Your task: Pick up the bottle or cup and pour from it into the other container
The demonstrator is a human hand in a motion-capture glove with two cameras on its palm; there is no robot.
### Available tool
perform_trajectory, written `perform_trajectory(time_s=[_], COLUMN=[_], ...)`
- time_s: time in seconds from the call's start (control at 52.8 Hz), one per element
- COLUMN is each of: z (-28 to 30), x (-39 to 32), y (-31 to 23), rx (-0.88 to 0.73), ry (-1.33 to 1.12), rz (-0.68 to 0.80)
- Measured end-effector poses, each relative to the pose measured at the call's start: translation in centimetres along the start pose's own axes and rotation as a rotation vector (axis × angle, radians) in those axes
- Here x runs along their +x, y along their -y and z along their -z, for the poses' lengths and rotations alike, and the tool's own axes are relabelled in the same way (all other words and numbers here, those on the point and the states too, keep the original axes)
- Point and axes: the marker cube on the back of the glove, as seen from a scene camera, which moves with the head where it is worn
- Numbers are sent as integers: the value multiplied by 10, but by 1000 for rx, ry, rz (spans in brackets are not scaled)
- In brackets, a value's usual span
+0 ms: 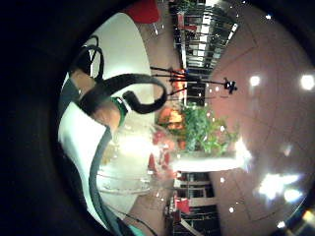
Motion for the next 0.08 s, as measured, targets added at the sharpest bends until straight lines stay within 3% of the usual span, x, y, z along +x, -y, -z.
perform_trajectory(time_s=[0.076], z=[0], x=[1], y=[-2], rx=[41], ry=[-4], rz=[33])
